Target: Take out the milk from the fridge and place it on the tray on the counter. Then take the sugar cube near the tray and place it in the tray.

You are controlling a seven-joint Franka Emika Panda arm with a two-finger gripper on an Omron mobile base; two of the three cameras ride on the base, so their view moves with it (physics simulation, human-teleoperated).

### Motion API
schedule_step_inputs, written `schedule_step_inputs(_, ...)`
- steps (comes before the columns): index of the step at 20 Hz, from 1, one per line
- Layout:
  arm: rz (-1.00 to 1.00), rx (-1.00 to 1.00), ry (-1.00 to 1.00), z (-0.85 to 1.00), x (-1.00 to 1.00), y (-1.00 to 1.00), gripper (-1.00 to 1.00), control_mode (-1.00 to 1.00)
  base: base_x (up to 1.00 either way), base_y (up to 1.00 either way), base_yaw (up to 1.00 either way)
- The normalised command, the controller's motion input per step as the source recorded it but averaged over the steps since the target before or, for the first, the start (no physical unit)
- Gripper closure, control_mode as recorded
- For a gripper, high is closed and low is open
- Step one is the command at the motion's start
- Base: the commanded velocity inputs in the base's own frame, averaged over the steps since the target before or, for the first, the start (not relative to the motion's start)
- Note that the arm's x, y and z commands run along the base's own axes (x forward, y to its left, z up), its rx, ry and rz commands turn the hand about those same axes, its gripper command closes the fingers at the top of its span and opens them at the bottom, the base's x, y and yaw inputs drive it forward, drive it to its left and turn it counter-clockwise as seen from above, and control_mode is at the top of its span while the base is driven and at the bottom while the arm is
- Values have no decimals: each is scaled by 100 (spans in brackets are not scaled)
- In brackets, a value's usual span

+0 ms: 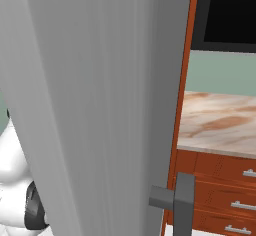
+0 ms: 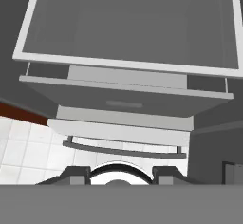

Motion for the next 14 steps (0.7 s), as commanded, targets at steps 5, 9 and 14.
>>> schedule_step_inputs(5,0,0,-11,0,-38,0,-100,-100,0,0,0)
schedule_step_inputs(9,0,0,-30,11,-33,1,-100,-100,0,0,0)
schedule_step_inputs(14,2,0,-25,59,-39,1,-100,-100,0,0,0)
